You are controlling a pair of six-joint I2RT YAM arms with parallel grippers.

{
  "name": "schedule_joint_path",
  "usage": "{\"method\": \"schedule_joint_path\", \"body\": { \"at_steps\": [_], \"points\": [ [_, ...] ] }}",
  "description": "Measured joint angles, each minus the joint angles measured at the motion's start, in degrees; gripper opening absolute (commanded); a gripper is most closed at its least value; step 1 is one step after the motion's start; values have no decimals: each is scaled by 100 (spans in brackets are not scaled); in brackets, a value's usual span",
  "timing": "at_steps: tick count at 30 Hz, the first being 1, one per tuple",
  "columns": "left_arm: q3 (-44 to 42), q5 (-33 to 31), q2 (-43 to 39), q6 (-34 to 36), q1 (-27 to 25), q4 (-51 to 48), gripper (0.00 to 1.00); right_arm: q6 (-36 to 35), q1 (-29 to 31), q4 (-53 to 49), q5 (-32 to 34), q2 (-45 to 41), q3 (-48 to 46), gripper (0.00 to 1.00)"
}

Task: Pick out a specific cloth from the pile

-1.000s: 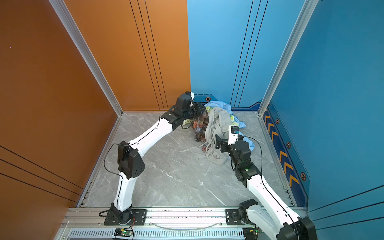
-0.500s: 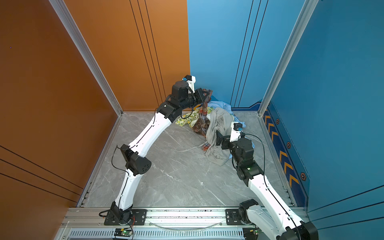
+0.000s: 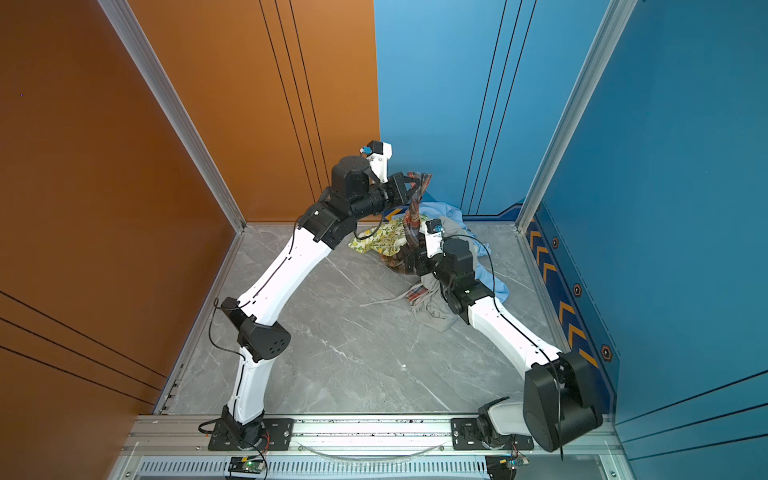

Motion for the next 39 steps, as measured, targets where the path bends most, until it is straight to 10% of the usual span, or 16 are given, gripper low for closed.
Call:
{"method": "schedule_joint_path", "body": {
  "at_steps": [7, 19, 27, 39],
  "points": [
    [-374, -2, -212, 61, 52, -2, 0, -179, 9, -249, 105, 949, 925, 0],
    [-2208, -107, -1460, 348, 420, 363, 2, -210, -96, -1126, 258, 944, 2229, 0],
    [-3967, -195, -2000, 490, 734, 990, 52, 140, -457, -1207, 258, 960, 3453, 0],
    [-6561, 33, -2743, 1209, 717, 2437, 98, 581, -337, -1314, 518, 968, 4280, 0]
  ]
}}
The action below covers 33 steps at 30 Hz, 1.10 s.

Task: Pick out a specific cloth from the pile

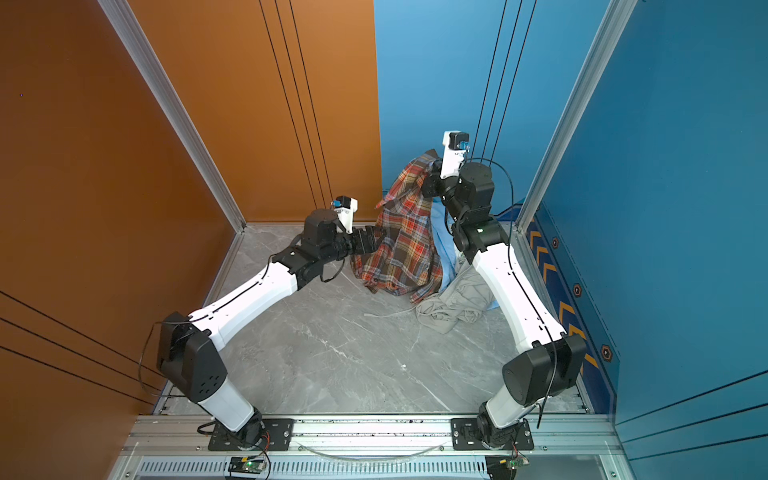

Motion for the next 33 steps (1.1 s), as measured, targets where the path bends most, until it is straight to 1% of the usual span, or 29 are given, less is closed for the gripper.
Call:
{"method": "schedule_joint_path", "body": {
  "at_steps": [5, 8, 14, 17, 18, 19, 20, 22, 23, 25, 27, 30, 33],
  "points": [
    [-1027, 144, -94, 299, -177, 903, 98, 4, 125, -31, 173, -33, -125, 0],
    [-1340, 155, -33, 385, -369, 1338, 98, 4, 192, -42, 214, -44, -184, 0],
    [-1158, -164, 605, 632, -938, 2142, 98, -2, 326, -98, 328, -114, -299, 0],
    [-667, -442, 1259, 654, -1110, 2365, 98, -2, 376, -138, 343, -208, -393, 0],
    [-439, -570, 1521, 658, -1147, 2437, 100, -2, 385, -153, 345, -238, -420, 0],
    [-236, -723, 1742, 675, -1167, 2481, 90, -2, 396, -157, 345, -271, -450, 0],
    [-2, -881, 1982, 691, -1187, 2527, 64, -2, 407, -177, 350, -304, -479, 0],
    [431, -1147, 2376, 649, -1193, 2564, 8, -4, 422, -195, 372, -374, -549, 0],
    [629, -1287, 2535, 649, -1193, 2564, 0, -7, 426, -197, 391, -426, -605, 0],
    [966, -1530, 2750, 651, -1202, 2538, 0, -20, 428, -205, 431, -533, -721, 0],
    [1154, -1644, 2802, 693, -1202, 2457, 0, -24, 426, -243, 492, -658, -848, 0],
    [1174, -1705, 2736, 743, -1202, 2420, 0, -24, 411, -282, 581, -824, -1021, 0],
    [1008, -1692, 2527, 780, -1191, 2315, 0, 28, 295, -297, 647, -1067, -1397, 0]
  ]
}}
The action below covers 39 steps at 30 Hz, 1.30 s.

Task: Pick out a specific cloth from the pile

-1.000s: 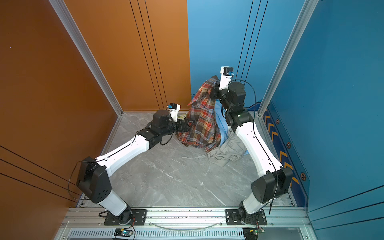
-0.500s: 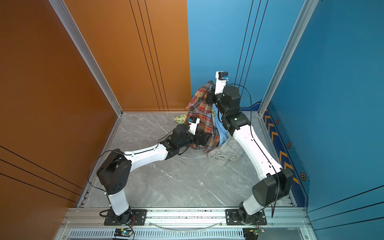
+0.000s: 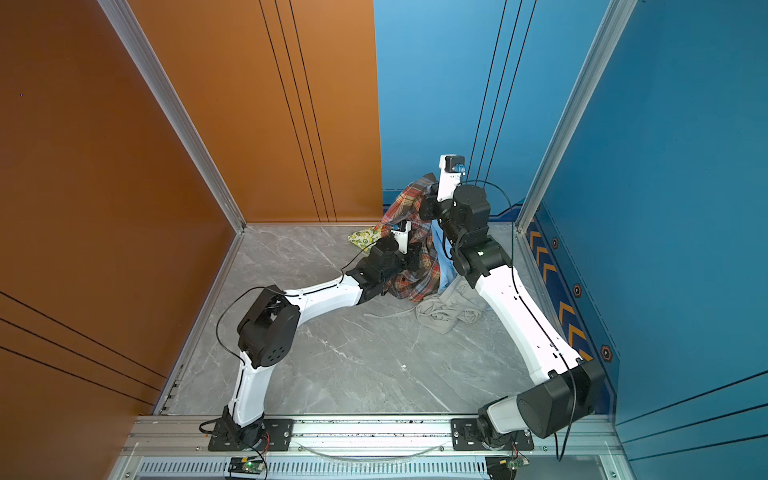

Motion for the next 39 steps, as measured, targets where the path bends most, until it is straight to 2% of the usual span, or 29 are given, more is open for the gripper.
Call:
{"method": "schedule_joint_path", "body": {
  "at_steps": [7, 9, 11, 14, 16, 18, 19, 25, 39],
  "points": [
    [-111, 205, -796, 160, 79, -636, 0, 323, -389, -177, 101, -177, -962, 2],
    [68, 289, -929, 243, 105, -852, 0, 426, -487, -273, 81, -179, -1198, 15],
    [326, 369, -1040, 337, 129, -1056, 0, 505, -570, -391, 0, -179, -1388, 42],
    [531, 455, -1252, 431, 157, -1279, 0, 584, -634, -496, -144, -249, -1648, 75],
    [675, 466, -1381, 494, 177, -1480, 0, 575, -636, -522, -275, -356, -1810, 89],
    [905, 485, -1449, 560, 201, -1716, 0, 568, -623, -529, -372, -505, -1971, 98],
    [1034, 498, -1467, 588, 219, -1851, 0, 568, -616, -527, -413, -590, -2050, 100],
    [1812, 501, -1506, 820, 378, -2570, 0, 553, -555, -332, -638, -1139, -2643, 100],
    [2437, 254, -2640, 1381, 1172, -3762, 0, 271, 74, 74, -901, -1602, -3930, 100]
  ]
}}
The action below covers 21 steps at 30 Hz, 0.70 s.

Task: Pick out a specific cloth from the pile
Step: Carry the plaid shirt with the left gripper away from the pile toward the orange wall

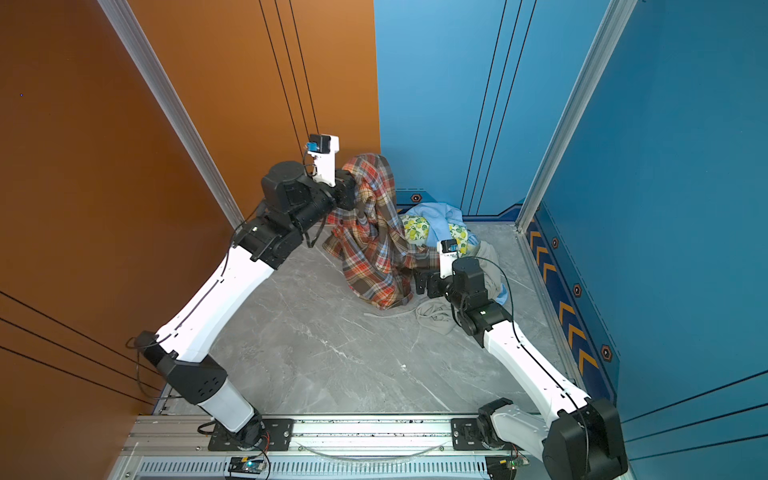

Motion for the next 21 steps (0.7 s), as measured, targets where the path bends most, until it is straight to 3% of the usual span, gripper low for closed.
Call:
{"method": "schedule_joint_path", "body": {
  "at_steps": [11, 21],
  "points": [
    [-2, -184, -1029, 203, 1180, -535, 0, -76, 531, 177, 122, 28, -125, 100],
    [-101, -66, -1248, 44, 2675, -975, 0, -122, 839, 195, 310, 125, -229, 100]
  ]
}}
